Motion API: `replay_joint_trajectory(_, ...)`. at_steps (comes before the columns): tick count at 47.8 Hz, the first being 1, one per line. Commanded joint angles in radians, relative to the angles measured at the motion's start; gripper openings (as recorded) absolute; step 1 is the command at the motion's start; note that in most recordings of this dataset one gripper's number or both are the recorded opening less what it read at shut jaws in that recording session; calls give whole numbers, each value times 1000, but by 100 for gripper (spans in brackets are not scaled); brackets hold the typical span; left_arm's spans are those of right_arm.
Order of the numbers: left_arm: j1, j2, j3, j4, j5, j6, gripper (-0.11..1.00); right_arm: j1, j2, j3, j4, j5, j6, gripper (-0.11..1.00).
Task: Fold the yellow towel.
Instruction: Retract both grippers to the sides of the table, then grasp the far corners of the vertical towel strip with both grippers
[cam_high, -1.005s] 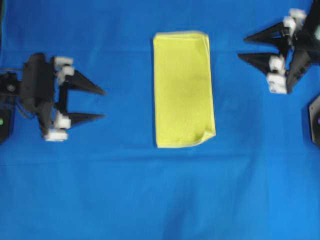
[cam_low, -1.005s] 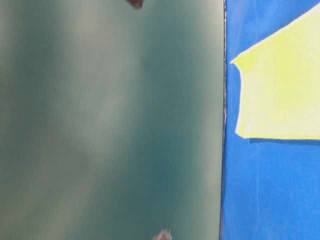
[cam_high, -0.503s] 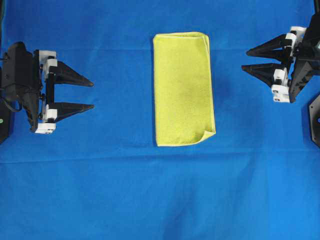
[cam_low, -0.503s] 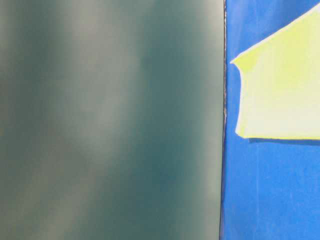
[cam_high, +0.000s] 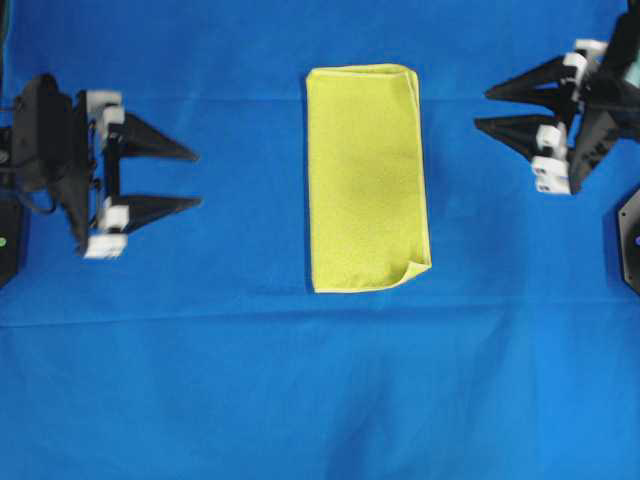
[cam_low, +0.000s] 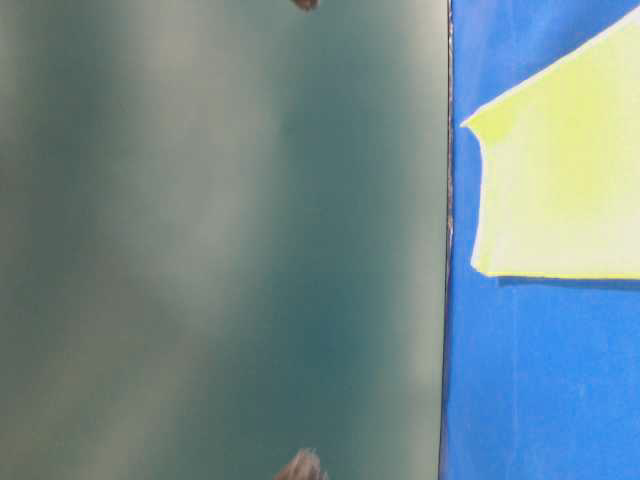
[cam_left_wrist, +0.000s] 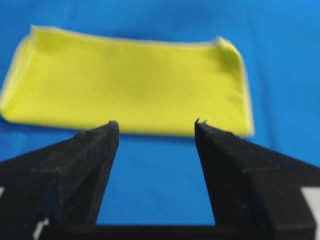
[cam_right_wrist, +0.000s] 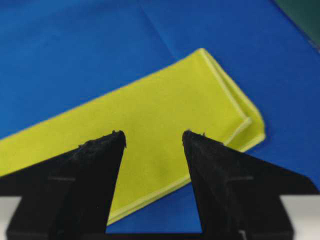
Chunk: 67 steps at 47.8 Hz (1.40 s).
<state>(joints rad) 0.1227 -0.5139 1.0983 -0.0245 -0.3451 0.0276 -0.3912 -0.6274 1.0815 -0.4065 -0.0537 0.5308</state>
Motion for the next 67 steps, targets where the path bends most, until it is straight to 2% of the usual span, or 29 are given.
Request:
replay_joint_trajectory(1,52,69,-61,0,-21,6,60,-26,64,-71,-15,20,-3,56)
replay_joint_trajectory(8,121,227,-166,0,-20,12,60,-80,224,-146,-67,44,-6,56)
replay_joint_trajectory(17,179,414,-301,0,-20,14,60,-106,408,-250,-123,64,-8,56)
replay_joint_trajectory(25,222,571,-410,0,-20,15,60,-133,545,-307,-138,58,-8,56)
replay_joint_trajectory(34,270,709,-497,0,-21,15,60,-167,634,-328,-143,34,-8,56)
replay_joint_trajectory(47,314,834,-577,0,-26,15,60,-238,709,-333,-156,-48,-9,56)
replay_joint_trajectory(67,337,867,-569,-2,-18,15,58,-253,784,-356,-172,-57,-9,55)
